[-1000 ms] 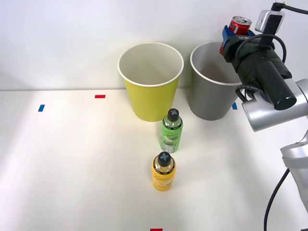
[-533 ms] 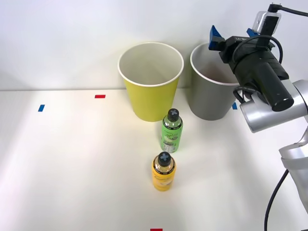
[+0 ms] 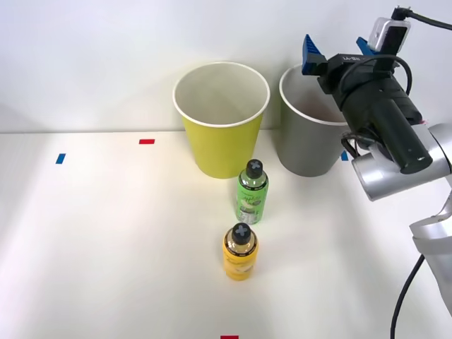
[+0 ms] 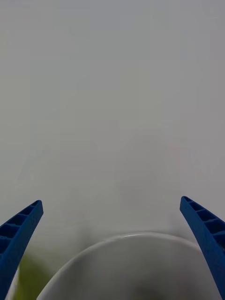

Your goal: Put cans in the gray bin, plastic bottles in the light green bin

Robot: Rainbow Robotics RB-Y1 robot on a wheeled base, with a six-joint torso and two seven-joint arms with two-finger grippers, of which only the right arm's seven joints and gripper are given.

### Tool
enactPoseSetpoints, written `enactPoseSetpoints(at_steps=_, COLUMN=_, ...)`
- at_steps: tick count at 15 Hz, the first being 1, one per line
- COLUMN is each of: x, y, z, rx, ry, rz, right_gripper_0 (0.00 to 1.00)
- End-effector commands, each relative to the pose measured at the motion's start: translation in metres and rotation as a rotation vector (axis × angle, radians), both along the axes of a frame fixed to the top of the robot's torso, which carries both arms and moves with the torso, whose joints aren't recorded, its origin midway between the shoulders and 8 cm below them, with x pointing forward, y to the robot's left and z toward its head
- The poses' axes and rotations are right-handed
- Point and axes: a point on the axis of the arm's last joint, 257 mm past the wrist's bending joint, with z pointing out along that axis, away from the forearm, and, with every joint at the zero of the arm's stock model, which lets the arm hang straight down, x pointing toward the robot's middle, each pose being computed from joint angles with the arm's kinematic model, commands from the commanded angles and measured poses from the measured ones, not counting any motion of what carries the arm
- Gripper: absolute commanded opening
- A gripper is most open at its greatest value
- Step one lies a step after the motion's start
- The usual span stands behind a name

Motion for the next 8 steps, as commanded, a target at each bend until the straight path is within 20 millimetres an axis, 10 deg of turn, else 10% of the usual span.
enactPoseSetpoints(at_steps=1, x=-0.019, y=-0.011, z=-0.002, rx=0.031, ry=-0.085, rz=0.050, right_gripper_0=1.00)
enactPoseSetpoints(at_steps=8, x=-0.076, y=-0.049, z=-0.051, rx=0.069, ry=-0.082, rz=0.043, right_gripper_0=1.00)
